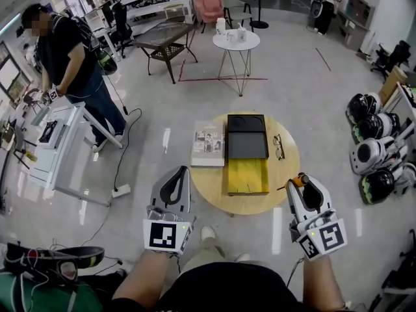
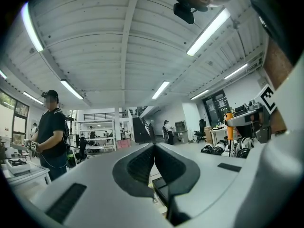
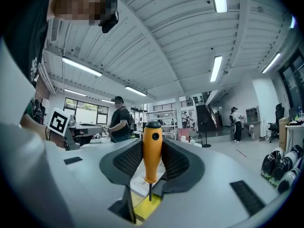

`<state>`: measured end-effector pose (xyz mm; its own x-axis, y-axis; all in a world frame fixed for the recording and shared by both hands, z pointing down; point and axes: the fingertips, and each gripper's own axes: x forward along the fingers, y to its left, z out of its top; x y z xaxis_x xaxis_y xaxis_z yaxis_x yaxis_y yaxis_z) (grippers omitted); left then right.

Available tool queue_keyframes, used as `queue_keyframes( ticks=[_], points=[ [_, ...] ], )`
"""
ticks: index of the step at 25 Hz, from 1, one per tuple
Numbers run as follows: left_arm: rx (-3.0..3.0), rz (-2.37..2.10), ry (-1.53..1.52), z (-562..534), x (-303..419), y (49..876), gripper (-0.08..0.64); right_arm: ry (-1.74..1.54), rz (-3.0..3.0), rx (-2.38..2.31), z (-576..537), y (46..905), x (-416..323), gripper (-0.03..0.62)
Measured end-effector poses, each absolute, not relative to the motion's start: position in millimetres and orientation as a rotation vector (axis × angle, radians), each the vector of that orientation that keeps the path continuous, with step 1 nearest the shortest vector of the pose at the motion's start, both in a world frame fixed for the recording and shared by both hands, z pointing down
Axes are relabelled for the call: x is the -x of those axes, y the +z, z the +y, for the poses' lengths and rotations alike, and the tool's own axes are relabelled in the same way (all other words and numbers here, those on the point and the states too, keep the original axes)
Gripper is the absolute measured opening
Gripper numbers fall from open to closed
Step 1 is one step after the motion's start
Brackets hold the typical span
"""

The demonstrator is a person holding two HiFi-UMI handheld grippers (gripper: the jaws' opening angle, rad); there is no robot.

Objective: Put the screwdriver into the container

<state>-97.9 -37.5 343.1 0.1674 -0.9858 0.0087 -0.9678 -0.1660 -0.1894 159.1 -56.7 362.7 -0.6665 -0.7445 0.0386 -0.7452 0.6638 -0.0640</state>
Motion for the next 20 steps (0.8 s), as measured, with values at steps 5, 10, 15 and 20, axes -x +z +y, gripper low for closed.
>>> queue_keyframes(
  ticks=[5, 10, 15, 20],
  points=[
    [2.313, 1.917, -0.193, -52.9, 107.4, 348.0, 0.017, 0.125, -2.84, -1.288, -67.3, 366.6, -148.4, 0.138],
    [2.332, 1.908, -0.175, -69.2, 117.0, 352.0, 0.017, 0.132, -2.827, -1.289, -79.8, 370.5, -137.7, 0.138],
    [2.36, 1.884, -0.196, -86.5, 129.1, 356.5, 0.017, 0.147, -2.813, -1.294, -95.1, 373.0, -122.4, 0.138],
    [2.396, 1.867, -0.204, -105.1, 137.9, 363.5, 0.017, 0.16, -2.796, -1.28, -106.7, 378.8, -108.0, 0.138]
  ],
)
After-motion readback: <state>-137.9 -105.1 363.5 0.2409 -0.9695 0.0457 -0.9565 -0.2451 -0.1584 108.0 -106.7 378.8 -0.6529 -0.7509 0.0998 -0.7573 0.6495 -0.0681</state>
